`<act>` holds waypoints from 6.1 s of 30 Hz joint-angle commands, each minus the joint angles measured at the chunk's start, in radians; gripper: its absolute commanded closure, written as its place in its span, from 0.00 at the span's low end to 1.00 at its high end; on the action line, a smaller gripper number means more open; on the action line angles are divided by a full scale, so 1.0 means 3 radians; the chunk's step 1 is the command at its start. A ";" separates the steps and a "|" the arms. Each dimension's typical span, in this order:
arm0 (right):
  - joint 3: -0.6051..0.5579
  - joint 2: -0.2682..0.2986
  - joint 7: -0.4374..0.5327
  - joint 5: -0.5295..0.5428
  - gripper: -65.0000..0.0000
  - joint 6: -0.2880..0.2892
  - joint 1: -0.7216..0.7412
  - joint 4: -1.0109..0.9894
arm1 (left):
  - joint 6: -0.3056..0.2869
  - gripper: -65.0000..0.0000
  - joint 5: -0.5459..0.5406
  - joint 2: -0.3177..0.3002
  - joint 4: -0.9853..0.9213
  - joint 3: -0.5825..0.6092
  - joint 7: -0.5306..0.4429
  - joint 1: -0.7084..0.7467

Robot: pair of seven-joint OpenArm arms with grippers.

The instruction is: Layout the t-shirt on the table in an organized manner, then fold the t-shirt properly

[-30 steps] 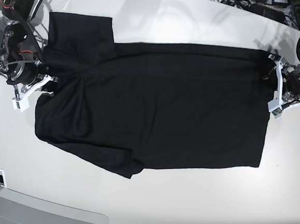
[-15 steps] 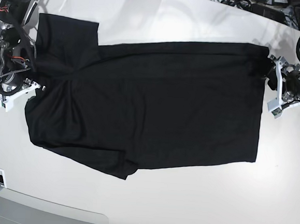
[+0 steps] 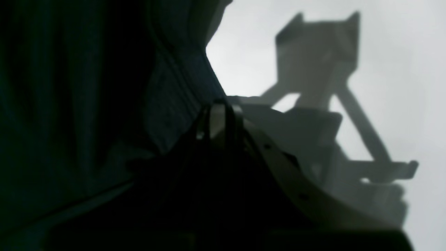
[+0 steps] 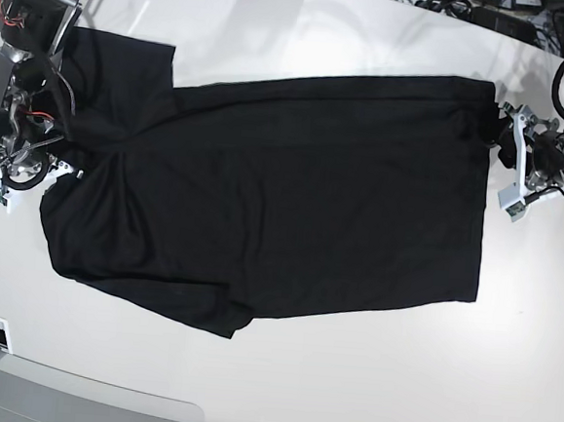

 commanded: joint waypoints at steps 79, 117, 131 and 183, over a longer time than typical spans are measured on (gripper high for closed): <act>-0.0937 0.0693 0.0334 0.0223 1.00 0.1726 -0.0379 0.0374 | -0.0322 1.00 0.0544 0.1053 -0.0619 0.0140 -0.0440 0.0093; -0.0622 0.0711 -0.1331 0.2247 1.00 0.1907 -0.0383 0.1774 | -0.0605 1.00 0.0612 -0.0066 -0.0619 0.0141 -0.0556 0.0092; -0.0638 0.0637 -0.1203 0.2322 1.00 0.1907 -0.1094 0.1939 | -0.0444 1.00 0.1003 -0.0264 -0.0619 0.0140 -0.1003 -0.0174; -0.1644 0.0055 -0.0830 -0.0604 1.00 0.0432 -0.2181 0.2037 | -0.0573 1.00 0.0670 -0.0066 -0.0613 0.0141 -0.0640 0.0192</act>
